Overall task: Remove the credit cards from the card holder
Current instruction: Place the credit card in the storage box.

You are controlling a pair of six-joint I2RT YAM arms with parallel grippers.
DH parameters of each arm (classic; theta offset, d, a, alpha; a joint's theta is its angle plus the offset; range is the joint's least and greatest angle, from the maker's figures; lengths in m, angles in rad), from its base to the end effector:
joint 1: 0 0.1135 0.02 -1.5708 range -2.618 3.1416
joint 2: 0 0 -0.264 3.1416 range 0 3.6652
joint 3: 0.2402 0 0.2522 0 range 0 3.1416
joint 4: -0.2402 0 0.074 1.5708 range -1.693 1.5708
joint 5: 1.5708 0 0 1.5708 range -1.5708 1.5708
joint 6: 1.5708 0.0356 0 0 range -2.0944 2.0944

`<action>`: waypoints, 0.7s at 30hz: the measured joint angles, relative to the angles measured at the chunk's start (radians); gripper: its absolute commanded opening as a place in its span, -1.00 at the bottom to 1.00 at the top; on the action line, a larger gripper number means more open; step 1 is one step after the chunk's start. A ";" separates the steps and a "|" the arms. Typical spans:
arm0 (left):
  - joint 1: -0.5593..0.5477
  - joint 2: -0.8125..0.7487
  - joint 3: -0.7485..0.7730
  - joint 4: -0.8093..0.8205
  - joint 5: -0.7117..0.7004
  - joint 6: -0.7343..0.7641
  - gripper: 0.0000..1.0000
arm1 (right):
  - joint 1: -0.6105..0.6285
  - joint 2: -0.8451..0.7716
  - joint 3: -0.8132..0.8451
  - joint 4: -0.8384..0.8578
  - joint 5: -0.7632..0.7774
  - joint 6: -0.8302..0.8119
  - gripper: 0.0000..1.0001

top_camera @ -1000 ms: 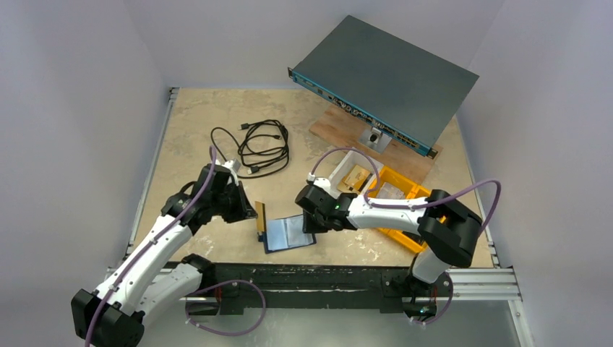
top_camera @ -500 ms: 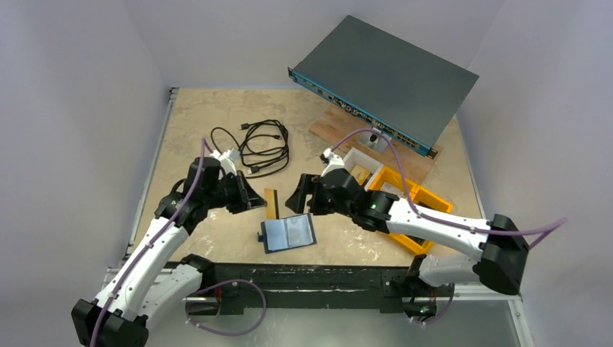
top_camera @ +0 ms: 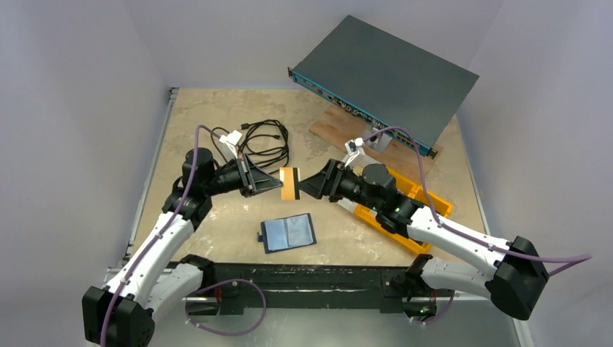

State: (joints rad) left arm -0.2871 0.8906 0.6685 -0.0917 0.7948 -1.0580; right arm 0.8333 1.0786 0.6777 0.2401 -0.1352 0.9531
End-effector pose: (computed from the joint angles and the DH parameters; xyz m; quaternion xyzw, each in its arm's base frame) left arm 0.1848 -0.0811 0.2928 -0.0696 0.7767 -0.5826 0.2290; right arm 0.1659 0.1898 0.2883 0.0018 0.7611 0.5360 0.3653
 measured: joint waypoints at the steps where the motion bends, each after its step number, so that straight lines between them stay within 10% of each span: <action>1: 0.000 0.005 -0.006 0.030 0.016 -0.011 -1.00 | -0.004 0.000 -0.015 0.034 -0.025 0.012 0.30; 16: 0.002 0.080 -0.021 0.177 0.144 -0.059 -0.95 | -0.021 0.045 -0.048 0.220 -0.152 0.113 -1.00; 21: 0.005 0.101 -0.004 0.048 0.138 0.031 0.11 | -0.022 0.044 -0.048 0.173 -0.124 0.112 -1.00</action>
State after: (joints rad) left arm -0.2817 0.9913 0.6647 -0.0433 0.9333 -1.0271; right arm 0.8112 1.1225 0.6296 0.4129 -0.2588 1.0653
